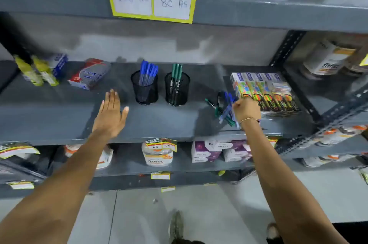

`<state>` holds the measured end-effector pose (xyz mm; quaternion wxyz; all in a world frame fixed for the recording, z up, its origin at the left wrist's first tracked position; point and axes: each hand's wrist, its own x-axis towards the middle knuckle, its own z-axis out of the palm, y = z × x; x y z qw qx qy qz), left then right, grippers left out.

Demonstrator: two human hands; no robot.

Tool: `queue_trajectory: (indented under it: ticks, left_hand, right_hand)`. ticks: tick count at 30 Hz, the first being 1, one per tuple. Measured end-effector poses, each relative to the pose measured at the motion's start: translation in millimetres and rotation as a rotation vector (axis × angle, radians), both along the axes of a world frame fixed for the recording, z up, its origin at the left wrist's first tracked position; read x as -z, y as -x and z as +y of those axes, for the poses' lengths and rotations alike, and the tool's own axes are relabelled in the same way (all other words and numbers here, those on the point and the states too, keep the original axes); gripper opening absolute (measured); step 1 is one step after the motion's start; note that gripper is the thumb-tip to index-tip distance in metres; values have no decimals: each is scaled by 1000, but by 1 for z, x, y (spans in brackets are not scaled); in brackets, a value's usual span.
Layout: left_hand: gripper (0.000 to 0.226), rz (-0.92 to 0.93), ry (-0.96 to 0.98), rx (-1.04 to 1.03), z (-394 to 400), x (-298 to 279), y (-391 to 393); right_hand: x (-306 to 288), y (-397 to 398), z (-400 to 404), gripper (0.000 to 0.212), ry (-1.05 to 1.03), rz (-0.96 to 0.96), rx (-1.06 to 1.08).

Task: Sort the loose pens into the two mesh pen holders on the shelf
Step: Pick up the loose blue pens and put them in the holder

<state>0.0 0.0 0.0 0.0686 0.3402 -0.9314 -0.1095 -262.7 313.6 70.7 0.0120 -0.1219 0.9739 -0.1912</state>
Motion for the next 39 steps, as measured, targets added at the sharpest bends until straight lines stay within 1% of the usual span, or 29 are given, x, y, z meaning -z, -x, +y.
queue_trajectory:
  ticks: [3,7,9,12,14,16,20,22,23,25,27,29,31,33,35,37,38,39]
  left_hand:
    - [69,-59,-22,-24,-12,6,2]
    - [68,-117,-74,-26,-24,13,-3]
    - [67,-148,-80,-9,-28,12,0]
    - [67,-172,-88,11,-28,10,5]
    - [67,-169,-78,15,-28,9,6]
    - [67,-151,-66,11,-28,10,4]
    - [67,-129,-57,6,-26,10,2]
    - [66,-114,-51,7,-26,9,1]
    - [66,-106,-48,11,-25,9,2]
    - [67,-86,-49,15,-24,8,2]
    - [67,-77,-48,10,-24,7,1]
    - [68,-72,-35,8,-23,8,1]
    - [68,-67,-28,5,-24,8,1]
    - [69,-65,-31,5,-25,9,1]
    - [69,-61,-31,3,-25,9,2]
    - [69,-58,-31,3,-25,9,1]
    - [69,-60,-30,4,-25,10,1]
    - [69,-61,-28,4,-25,10,1]
  right_hand:
    - [-3,7,-9,29,-37,-76,77]
    - [-6,7,-19,44,-99,-103,115]
    - [-7,7,-21,43,-116,-95,123]
    - [-7,6,-23,36,-103,-89,148]
    - [-18,4,-28,31,-69,-60,150]
    - [-41,0,-42,31,59,-13,127]
    - [-99,-33,-93,22,527,63,-23]
    - [-107,-57,-127,15,731,44,-147]
    - [-104,-68,-142,12,768,16,-207]
    - [-87,-87,-171,13,747,-71,-279]
    - [-64,-98,-192,13,729,-167,-296]
    - [-47,-105,-205,16,651,-204,-301]
    - [-35,-108,-212,24,543,-212,-300]
    - [-29,-110,-217,26,471,-192,-301]
    - [-27,-108,-222,30,417,-170,-301]
    - [-29,-107,-225,44,373,-156,-287]
    - [-29,-106,-225,49,366,-152,-279]
    - [-32,-105,-225,49,372,-148,-270]
